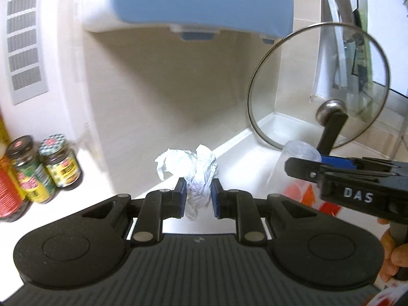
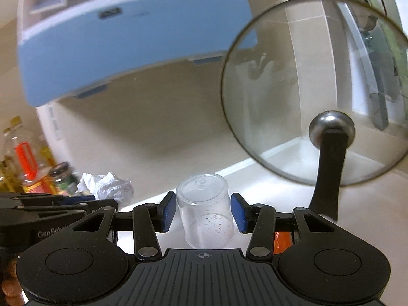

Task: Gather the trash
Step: 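Close the right tool on the clear plastic cup while the left tool holds the tissue, then carry the tissue and plastic cup down over the wastebasket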

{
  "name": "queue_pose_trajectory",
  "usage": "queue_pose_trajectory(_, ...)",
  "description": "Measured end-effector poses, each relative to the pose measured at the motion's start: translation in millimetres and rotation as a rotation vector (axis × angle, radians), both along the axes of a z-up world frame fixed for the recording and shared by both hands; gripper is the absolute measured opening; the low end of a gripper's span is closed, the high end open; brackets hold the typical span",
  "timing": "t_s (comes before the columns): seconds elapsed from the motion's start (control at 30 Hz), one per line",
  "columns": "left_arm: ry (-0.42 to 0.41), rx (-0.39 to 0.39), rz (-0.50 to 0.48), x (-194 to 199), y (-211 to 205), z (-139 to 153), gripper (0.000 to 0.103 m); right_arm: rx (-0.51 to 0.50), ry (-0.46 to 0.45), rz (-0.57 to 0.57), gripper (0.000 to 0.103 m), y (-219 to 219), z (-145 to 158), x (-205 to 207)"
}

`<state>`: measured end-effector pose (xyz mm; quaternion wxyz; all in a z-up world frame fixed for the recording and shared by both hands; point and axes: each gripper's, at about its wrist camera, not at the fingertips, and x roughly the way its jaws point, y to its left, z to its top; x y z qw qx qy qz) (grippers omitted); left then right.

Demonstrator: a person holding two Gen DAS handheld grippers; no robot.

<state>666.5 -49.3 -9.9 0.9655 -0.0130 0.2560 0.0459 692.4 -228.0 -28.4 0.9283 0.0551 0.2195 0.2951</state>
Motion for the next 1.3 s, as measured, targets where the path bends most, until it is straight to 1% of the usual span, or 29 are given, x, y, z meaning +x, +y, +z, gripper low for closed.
queue_pose_trajectory(0.13,0.001,-0.019,-0.006,-45,11,7,0.019,0.014,0.004,0.025,0.047,-3,5,-42)
queue_pose_trajectory(0.27,-0.015,-0.029,-0.018,-98,21,15,0.019,0.033,0.014,0.047,0.047,-6,10,-92)
queue_pose_trajectory(0.37,-0.014,-0.052,-0.026,-137,29,18,0.019,0.035,0.024,0.054,0.047,-6,13,-132)
queue_pose_trajectory(0.63,0.003,-0.079,-0.051,-242,49,17,0.019,0.047,0.052,0.076,0.047,-3,19,-229)
queue_pose_trajectory(0.77,0.020,-0.085,-0.068,-287,55,12,0.019,0.054,0.068,0.079,0.047,0,18,-274)
queue_pose_trajectory(0.93,0.053,-0.086,-0.090,-334,61,0,0.019,0.046,0.099,0.091,0.047,5,12,-321)
queue_pose_trajectory(1.07,0.094,-0.104,-0.085,-363,66,-13,0.019,0.033,0.138,0.113,0.047,9,3,-349)
queue_pose_trajectory(1.3,0.158,-0.143,-0.046,-397,67,-35,0.019,-0.016,0.219,0.176,0.047,15,-24,-377)
